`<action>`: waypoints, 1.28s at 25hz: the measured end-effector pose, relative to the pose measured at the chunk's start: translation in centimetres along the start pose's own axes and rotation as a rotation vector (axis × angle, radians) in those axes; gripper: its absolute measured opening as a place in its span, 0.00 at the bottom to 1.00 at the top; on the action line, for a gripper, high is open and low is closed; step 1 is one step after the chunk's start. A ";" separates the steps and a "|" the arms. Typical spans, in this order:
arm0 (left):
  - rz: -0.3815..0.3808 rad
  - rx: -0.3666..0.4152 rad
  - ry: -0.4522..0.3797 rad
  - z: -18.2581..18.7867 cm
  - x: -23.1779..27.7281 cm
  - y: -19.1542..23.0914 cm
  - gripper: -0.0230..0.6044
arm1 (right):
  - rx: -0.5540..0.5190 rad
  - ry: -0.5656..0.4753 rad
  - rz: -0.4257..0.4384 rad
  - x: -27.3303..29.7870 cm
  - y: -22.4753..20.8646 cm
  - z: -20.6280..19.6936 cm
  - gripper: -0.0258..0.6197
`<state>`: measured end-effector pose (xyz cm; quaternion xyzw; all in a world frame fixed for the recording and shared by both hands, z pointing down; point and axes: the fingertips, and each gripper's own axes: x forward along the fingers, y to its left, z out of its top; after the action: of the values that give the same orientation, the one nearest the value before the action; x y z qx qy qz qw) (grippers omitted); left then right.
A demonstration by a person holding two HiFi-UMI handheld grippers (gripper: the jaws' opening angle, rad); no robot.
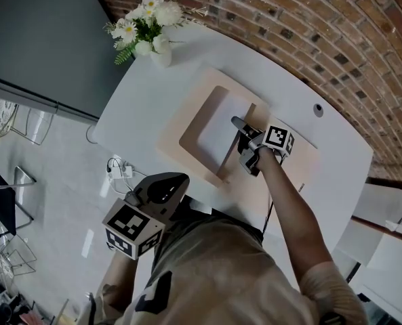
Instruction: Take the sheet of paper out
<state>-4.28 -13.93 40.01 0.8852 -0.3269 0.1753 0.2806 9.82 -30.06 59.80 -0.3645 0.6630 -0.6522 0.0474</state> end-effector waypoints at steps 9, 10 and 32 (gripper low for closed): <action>0.007 -0.011 0.004 -0.2 -0.1 0.4 0.06 | 0.005 0.011 -0.041 0.5 -0.8 -0.3 0.16; 0.005 -0.011 0.004 -0.2 0.0 0.4 0.06 | 0.007 0.006 -0.048 0.5 -0.9 -0.3 0.14; 0.043 -0.019 -0.013 0.0 -1.0 2.3 0.06 | -0.057 -0.030 -0.127 -0.5 -0.9 0.2 0.08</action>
<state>-6.58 -14.95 40.38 0.8764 -0.3494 0.1726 0.2830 10.62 -29.85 60.38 -0.4168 0.6560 -0.6292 0.0052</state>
